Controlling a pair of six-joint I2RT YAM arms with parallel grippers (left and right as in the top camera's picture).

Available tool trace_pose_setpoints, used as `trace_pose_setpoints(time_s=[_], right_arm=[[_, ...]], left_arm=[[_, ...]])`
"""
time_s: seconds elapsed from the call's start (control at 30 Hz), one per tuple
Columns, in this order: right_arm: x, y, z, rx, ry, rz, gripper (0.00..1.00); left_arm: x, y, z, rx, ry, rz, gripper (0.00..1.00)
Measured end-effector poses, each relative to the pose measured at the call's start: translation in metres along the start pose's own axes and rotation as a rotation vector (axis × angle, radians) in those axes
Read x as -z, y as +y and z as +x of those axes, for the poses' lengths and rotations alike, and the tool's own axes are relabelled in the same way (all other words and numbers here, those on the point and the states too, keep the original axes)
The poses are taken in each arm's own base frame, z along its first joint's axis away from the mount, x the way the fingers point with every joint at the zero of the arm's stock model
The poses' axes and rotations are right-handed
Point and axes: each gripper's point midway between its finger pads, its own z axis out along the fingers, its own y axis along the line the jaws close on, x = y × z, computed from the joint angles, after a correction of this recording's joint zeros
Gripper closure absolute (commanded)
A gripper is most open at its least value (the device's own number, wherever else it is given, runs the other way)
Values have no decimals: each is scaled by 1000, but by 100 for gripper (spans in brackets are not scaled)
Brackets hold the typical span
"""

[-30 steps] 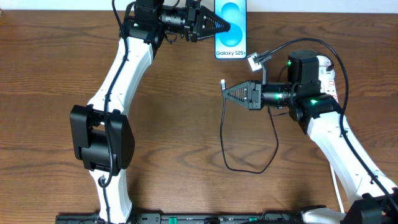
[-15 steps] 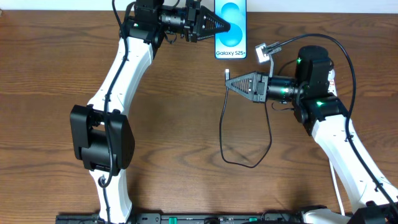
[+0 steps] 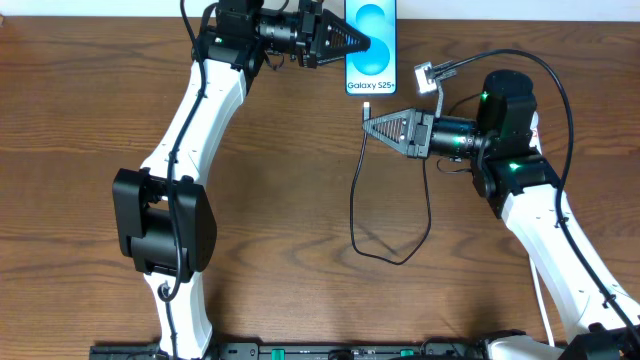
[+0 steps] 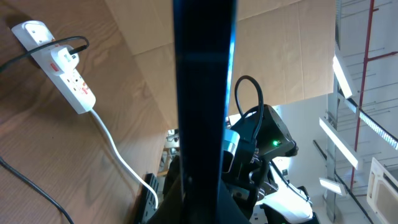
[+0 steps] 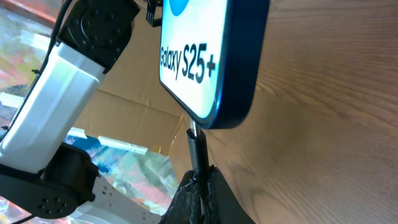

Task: Plug charger to phone and switch on socket
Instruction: 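Lift the plug with the right gripper toward the phone's bottom port, then push the USB-C plug upward into the phone's bottom port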

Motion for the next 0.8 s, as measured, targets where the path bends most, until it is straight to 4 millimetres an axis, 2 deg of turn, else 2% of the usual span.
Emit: trace_pose_setpoints(time_s=[0.8], right_arm=[[4,-3,-4,-44,-13,7,98]], left_arm=[[0,3,-1,-10,-9,-7,93]])
